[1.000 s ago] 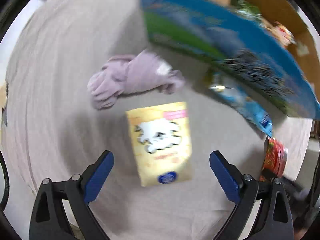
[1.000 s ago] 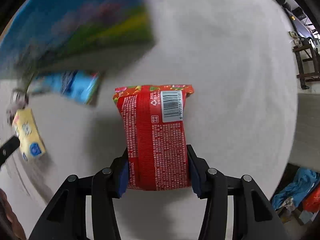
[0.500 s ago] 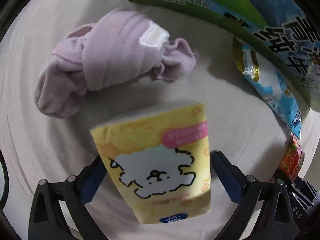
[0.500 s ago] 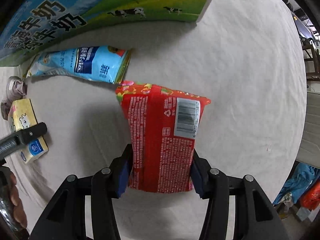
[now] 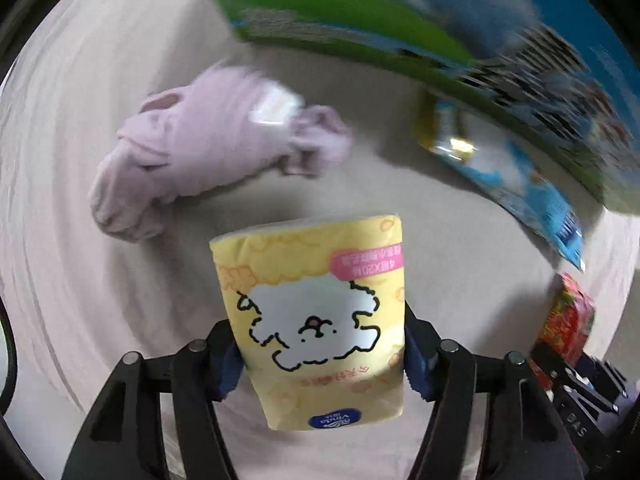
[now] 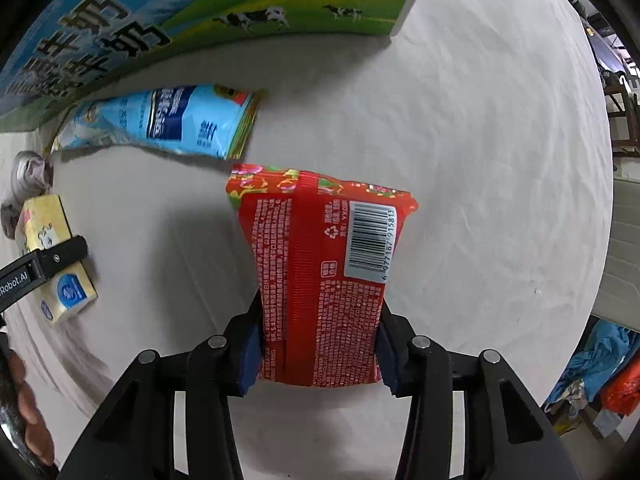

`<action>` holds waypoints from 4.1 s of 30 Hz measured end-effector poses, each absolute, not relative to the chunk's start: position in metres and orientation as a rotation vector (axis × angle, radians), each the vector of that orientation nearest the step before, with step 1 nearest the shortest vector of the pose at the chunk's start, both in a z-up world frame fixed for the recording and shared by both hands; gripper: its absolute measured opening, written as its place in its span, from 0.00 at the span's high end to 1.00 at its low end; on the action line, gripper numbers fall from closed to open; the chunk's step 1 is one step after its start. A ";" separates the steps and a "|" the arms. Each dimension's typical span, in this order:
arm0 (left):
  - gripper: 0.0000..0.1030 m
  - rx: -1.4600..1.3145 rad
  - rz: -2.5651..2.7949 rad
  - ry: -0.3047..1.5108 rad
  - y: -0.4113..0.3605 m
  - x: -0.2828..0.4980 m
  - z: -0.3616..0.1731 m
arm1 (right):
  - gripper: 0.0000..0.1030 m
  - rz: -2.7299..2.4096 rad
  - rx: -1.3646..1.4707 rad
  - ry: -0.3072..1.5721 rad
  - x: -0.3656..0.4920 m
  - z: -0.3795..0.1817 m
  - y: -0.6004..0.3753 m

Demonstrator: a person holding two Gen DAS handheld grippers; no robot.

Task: Organize soft objects
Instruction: 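Lift both packs over the box and open both tools to drop them inside, then withdraw both tools and move toward the sock and tube yogurt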

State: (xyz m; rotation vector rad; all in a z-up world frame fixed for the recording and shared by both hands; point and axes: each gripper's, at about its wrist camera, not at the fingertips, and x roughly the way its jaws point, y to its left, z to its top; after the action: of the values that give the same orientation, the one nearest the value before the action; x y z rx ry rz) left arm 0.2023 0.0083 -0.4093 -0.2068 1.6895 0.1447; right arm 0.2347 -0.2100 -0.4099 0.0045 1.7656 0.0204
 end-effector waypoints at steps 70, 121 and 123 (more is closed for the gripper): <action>0.39 -0.038 -0.018 1.615 0.006 0.495 -0.338 | 0.48 0.057 0.020 1.718 0.446 -0.390 -0.153; 0.04 -0.113 0.141 1.239 0.051 0.238 -0.192 | 0.00 0.120 0.153 1.323 0.292 -0.203 -0.162; 0.04 -0.124 0.162 1.284 0.054 0.232 -0.216 | 0.00 0.138 0.172 1.374 0.288 -0.232 -0.164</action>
State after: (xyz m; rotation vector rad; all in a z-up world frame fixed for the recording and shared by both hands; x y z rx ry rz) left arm 0.2324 0.0540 -0.2162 -0.1236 1.2837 0.1623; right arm 0.2882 -0.1641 -0.2318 0.1719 1.3744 0.1378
